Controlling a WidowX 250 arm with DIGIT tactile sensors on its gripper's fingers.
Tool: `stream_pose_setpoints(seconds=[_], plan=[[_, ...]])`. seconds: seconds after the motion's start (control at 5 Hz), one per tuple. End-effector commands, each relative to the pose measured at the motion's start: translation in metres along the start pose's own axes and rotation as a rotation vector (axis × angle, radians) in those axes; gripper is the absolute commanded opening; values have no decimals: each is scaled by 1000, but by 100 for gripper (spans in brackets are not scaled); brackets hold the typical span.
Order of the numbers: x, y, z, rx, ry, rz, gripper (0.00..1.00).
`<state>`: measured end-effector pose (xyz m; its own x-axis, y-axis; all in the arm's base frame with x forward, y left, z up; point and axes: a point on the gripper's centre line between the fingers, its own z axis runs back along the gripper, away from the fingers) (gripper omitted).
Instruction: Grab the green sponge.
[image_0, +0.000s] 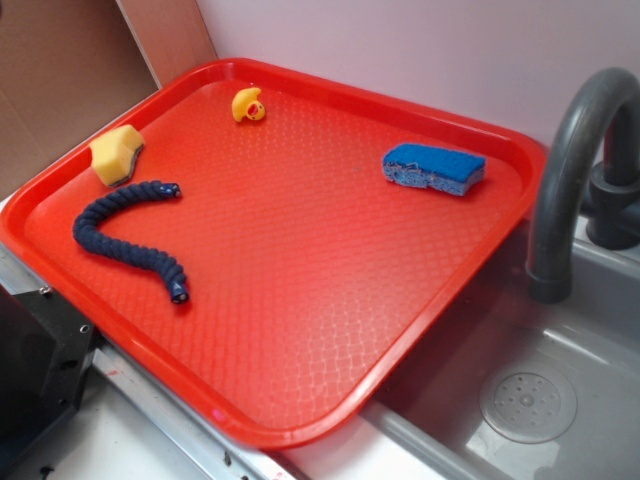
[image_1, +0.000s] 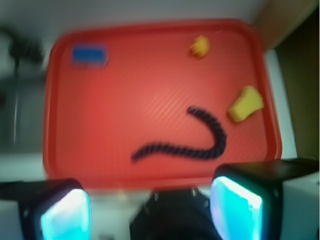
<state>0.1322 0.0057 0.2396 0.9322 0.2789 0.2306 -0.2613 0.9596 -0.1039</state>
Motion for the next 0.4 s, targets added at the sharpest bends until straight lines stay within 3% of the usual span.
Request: stream_pose_setpoints(seconds=[0.0, 0.2], plan=[[34, 45, -26, 133, -89, 468, 100], [38, 77, -48, 236, -105, 687, 100]])
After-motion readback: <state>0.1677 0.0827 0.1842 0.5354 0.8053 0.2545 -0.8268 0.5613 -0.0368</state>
